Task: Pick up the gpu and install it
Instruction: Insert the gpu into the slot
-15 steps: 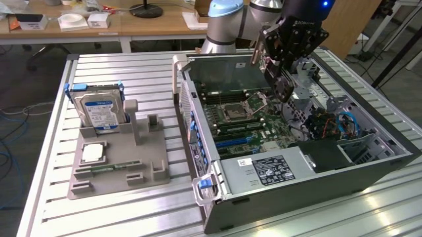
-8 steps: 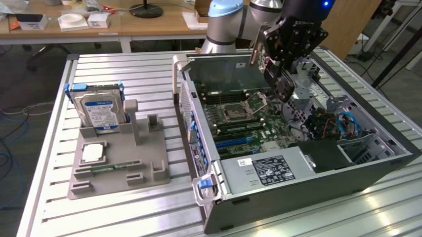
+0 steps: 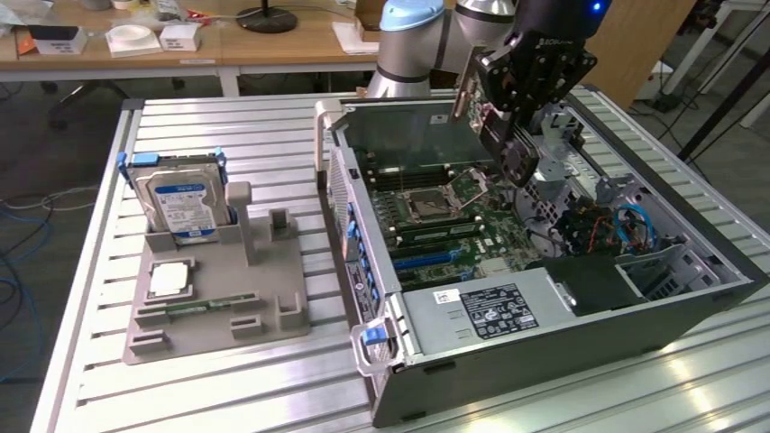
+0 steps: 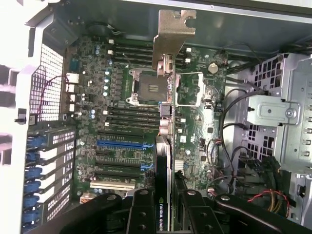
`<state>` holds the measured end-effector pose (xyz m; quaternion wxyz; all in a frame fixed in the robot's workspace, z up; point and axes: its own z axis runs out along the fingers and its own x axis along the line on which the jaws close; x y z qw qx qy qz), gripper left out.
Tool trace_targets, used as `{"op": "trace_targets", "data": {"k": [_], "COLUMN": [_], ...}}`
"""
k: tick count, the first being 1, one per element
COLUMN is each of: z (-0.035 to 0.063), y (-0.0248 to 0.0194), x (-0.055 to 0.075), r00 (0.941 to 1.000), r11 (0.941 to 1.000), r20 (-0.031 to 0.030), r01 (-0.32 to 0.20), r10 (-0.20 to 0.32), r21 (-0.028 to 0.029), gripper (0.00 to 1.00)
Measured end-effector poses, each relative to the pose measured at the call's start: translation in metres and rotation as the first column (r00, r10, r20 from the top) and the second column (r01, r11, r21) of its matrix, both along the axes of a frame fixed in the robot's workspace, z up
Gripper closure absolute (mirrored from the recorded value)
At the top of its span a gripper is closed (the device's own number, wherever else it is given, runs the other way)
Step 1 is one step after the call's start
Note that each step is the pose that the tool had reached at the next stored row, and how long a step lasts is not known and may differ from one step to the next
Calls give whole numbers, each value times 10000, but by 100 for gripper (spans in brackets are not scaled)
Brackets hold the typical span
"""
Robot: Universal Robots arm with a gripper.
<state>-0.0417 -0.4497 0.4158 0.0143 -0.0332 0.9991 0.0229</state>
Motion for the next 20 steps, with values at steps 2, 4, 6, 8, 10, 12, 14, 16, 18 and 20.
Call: {"op": "trace_targets", "data": {"k": [2, 4, 6, 8, 10, 12, 14, 16, 18, 20], "z": [0, 0, 0, 0, 0, 0, 0, -1, -1, 0], "y": [0, 0, 0, 0, 0, 0, 0, 0, 0, 0], "x": [0, 0, 0, 0, 0, 0, 0, 0, 0, 0], "r00": [10000, 9998, 9996, 9993, 9991, 9987, 9982, 9977, 9972, 9966], "r11": [10000, 9998, 9996, 9993, 9991, 9987, 9982, 9977, 9972, 9966], "r20": [0, 0, 0, 0, 0, -1, 0, 1, 0, 0], "r01": [-91, -188, -281, -361, -434, -512, -600, -680, -753, -828], "r10": [91, 188, 281, 361, 434, 512, 600, 680, 753, 828], "r21": [0, 0, 1, -1, 0, 0, 0, 0, 0, 0], "gripper": [74, 74, 74, 74, 74, 74, 74, 74, 74, 74]}}
